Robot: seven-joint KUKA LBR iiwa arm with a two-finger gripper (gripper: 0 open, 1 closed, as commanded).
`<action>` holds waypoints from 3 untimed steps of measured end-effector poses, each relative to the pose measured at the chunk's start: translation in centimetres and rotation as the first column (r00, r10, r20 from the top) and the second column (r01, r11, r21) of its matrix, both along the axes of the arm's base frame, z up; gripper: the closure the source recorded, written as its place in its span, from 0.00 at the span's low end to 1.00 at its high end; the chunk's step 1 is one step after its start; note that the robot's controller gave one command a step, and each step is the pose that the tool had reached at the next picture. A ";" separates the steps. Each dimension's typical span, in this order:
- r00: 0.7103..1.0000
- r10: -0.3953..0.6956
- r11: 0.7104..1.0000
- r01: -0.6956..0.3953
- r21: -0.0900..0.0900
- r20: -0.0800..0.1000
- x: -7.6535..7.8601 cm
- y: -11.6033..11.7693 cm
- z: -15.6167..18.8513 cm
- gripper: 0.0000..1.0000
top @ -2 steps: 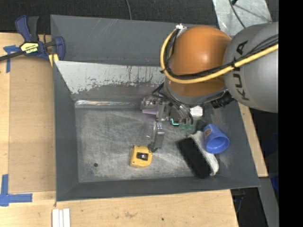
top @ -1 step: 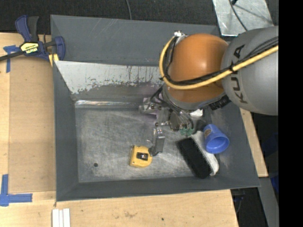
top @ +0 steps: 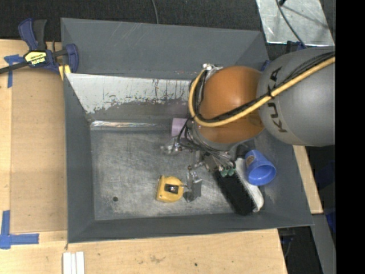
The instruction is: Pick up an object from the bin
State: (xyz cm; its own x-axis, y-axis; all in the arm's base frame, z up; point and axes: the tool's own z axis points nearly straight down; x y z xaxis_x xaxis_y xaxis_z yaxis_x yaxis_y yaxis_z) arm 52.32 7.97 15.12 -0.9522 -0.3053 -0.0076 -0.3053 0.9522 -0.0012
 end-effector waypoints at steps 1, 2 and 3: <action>0.992 0.124 0.992 -0.124 -0.001 -0.001 -1.6 -1.6 -6.0 0.00; 0.999 0.039 0.999 -0.039 0.001 0.012 -1.8 -0.7 -7.6 1.00; 0.999 0.039 0.999 -0.039 0.001 0.012 -1.8 -0.7 -7.6 1.00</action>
Offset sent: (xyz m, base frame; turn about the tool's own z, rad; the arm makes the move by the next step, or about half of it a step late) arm -0.0237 -0.0068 -0.0812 -0.0427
